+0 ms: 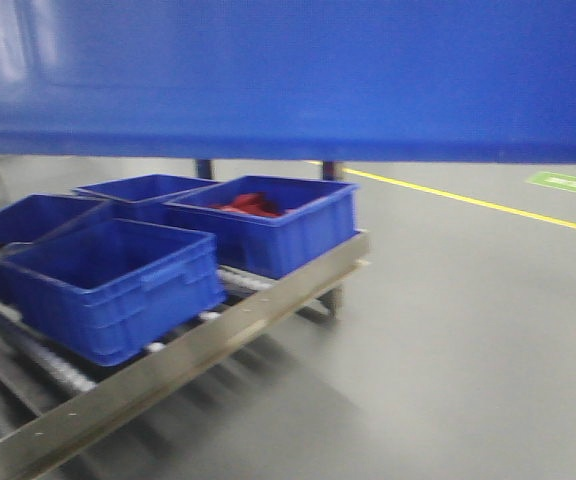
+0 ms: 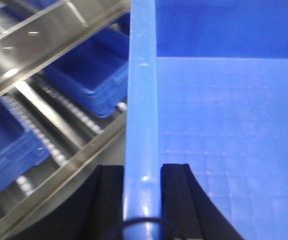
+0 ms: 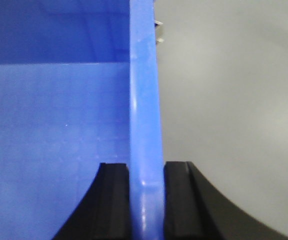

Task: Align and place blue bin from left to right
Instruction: 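Drive toward the roller rack of blue bins holding the bin, then raise the held bin with both grippers above the rack's steel edge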

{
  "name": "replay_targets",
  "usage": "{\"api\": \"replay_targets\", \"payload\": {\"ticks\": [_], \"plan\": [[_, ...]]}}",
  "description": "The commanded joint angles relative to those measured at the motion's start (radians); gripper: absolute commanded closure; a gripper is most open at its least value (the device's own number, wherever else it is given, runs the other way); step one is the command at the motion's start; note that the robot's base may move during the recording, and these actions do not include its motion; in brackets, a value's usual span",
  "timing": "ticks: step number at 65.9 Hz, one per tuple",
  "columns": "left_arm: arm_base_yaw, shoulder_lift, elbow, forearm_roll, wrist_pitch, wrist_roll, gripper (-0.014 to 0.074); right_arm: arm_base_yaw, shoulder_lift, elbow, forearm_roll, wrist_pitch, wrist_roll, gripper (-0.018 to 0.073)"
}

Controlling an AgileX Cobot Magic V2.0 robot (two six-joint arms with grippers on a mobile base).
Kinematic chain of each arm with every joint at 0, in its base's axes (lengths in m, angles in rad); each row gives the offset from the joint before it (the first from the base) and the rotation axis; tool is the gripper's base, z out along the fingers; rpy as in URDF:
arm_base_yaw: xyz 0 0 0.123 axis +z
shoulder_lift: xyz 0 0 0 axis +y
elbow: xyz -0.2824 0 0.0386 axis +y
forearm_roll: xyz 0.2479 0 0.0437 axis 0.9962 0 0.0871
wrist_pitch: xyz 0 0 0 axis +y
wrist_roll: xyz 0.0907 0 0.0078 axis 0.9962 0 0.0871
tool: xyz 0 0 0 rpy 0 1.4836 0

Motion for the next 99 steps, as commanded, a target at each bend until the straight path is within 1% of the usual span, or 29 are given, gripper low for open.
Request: {"api": "replay_targets", "payload": {"ticks": [1, 31, 99], "plan": [[-0.018, -0.007, -0.008, 0.029, -0.087, -0.004, 0.0707, 0.006, -0.011, -0.008, -0.008, -0.102, 0.005, 0.0630], [-0.018, -0.007, -0.008, 0.041, -0.087, -0.004, 0.0707, 0.006, -0.011, -0.008, -0.008, -0.102, 0.005, 0.0630], [-0.018, -0.007, -0.008, 0.041, -0.087, -0.004, 0.0707, 0.006, -0.011, -0.008, -0.008, -0.102, 0.005, 0.0630]]}}
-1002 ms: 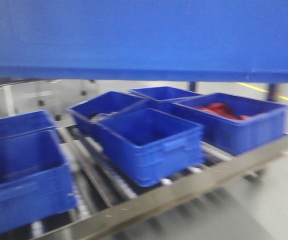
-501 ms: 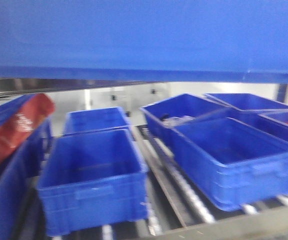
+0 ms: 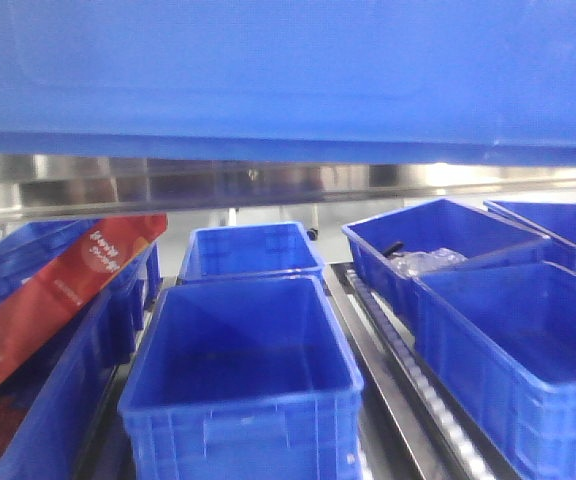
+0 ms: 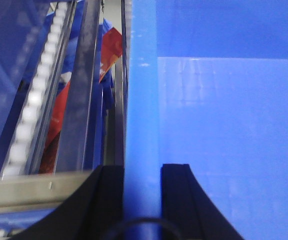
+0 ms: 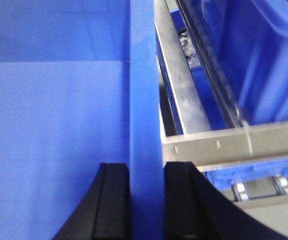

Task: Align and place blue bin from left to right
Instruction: 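Raise the held bin with both grippers above the rack's steel edge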

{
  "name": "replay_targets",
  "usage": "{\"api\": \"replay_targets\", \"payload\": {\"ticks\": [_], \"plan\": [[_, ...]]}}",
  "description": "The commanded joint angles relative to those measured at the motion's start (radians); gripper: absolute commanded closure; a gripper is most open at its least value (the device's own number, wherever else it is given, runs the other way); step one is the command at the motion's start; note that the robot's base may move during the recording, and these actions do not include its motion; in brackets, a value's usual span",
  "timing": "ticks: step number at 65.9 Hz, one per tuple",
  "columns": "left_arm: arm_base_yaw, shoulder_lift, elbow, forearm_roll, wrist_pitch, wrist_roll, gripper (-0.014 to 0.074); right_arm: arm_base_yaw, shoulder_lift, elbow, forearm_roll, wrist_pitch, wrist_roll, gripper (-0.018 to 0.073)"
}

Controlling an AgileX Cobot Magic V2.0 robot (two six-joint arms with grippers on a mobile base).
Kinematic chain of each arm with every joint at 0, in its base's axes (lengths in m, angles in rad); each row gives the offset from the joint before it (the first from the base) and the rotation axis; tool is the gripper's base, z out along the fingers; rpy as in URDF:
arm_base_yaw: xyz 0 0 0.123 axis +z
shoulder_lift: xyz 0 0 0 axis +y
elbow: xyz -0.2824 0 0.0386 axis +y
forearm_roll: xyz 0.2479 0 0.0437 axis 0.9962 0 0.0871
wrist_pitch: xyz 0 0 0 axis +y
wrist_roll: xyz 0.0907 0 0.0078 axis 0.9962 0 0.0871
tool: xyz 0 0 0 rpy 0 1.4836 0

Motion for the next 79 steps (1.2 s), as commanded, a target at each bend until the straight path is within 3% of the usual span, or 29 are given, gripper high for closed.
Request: {"api": "replay_targets", "payload": {"ticks": [1, 79], "plan": [[-0.018, -0.007, -0.008, 0.031, -0.087, -0.004, 0.0707, 0.006, -0.011, -0.008, -0.012, -0.099, 0.005, 0.0630], [-0.018, -0.007, -0.008, 0.033, -0.087, -0.004, 0.0707, 0.006, -0.011, -0.008, -0.012, -0.099, 0.005, 0.0630]]}}
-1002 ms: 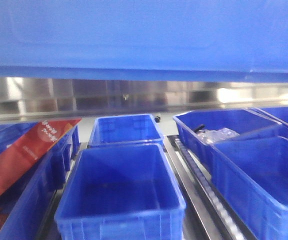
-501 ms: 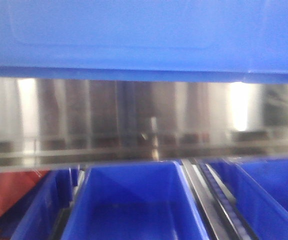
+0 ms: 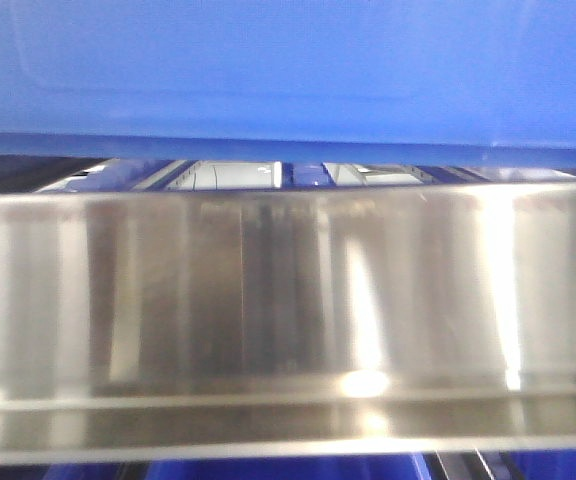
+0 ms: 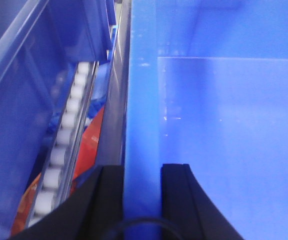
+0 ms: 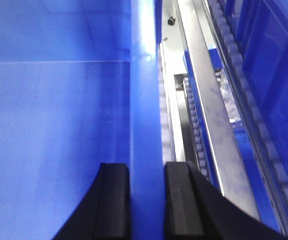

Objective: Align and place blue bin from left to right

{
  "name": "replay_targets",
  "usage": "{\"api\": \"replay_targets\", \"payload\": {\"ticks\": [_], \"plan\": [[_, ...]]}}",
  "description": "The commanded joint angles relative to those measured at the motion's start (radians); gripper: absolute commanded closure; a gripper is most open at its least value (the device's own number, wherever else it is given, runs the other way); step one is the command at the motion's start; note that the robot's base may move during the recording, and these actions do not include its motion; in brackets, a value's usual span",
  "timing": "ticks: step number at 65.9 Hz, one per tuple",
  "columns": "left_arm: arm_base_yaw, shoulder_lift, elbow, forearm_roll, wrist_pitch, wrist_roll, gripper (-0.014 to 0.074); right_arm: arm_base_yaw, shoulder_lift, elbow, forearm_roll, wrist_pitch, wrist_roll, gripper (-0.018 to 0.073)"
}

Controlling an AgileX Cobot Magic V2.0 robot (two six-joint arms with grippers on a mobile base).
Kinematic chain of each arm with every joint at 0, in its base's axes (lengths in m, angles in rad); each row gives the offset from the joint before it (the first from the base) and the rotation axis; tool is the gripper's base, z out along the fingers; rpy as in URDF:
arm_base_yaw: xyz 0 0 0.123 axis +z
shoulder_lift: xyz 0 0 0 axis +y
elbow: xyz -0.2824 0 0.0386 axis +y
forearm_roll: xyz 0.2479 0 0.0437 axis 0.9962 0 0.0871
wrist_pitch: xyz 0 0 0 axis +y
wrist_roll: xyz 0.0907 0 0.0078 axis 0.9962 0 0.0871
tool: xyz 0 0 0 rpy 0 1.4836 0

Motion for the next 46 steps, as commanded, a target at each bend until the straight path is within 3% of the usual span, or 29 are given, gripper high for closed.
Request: {"api": "replay_targets", "payload": {"ticks": [1, 46], "plan": [[-0.018, -0.007, -0.008, 0.031, -0.087, -0.004, 0.0707, 0.006, -0.011, -0.008, -0.012, -0.099, 0.003, 0.0630], [-0.018, -0.007, -0.008, 0.031, -0.087, -0.004, 0.0707, 0.006, -0.011, -0.008, -0.012, -0.099, 0.003, 0.0630]]}}
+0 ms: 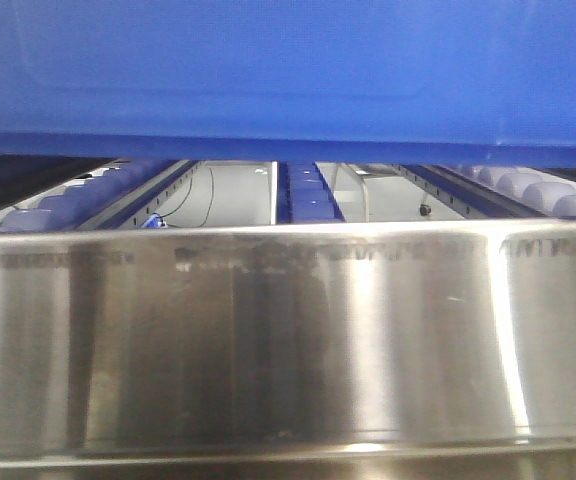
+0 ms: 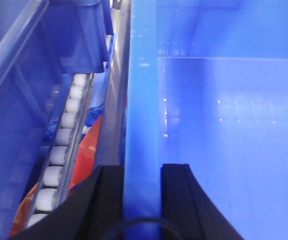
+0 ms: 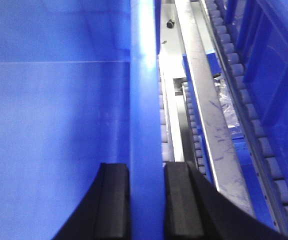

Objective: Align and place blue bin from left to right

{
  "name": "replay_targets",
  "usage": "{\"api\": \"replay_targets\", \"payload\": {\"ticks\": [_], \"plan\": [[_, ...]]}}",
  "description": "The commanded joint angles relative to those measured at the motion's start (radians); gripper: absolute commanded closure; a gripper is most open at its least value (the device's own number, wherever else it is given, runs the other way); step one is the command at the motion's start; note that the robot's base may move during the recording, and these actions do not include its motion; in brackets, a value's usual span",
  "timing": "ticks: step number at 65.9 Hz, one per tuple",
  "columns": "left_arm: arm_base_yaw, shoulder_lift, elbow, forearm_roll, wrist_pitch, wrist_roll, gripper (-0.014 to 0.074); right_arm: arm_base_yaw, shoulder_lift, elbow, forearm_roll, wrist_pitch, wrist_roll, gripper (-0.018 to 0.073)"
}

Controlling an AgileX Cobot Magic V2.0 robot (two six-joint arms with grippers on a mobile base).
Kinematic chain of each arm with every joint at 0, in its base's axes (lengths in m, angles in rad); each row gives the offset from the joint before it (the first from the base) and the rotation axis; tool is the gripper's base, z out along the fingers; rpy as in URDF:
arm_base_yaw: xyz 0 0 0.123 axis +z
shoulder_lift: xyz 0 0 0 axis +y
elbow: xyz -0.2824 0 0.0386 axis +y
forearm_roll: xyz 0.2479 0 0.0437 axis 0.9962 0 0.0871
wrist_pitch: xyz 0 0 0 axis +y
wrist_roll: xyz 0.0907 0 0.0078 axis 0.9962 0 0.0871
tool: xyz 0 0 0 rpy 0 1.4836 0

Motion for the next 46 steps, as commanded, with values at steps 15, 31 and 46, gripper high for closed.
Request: {"api": "replay_targets", "payload": {"ticks": [15, 31, 46], "plan": [[-0.018, -0.007, -0.008, 0.031, -0.087, -0.004, 0.0707, 0.006, -0.011, -0.008, -0.012, -0.099, 0.003, 0.0630], [-0.018, -0.007, -0.008, 0.031, -0.087, -0.004, 0.0707, 0.006, -0.011, -0.008, -0.012, -0.099, 0.003, 0.0630], [-0.018, -0.007, -0.008, 0.031, -0.087, -0.004, 0.0707, 0.006, -0.011, -0.008, -0.012, -0.099, 0.003, 0.0630]]}}
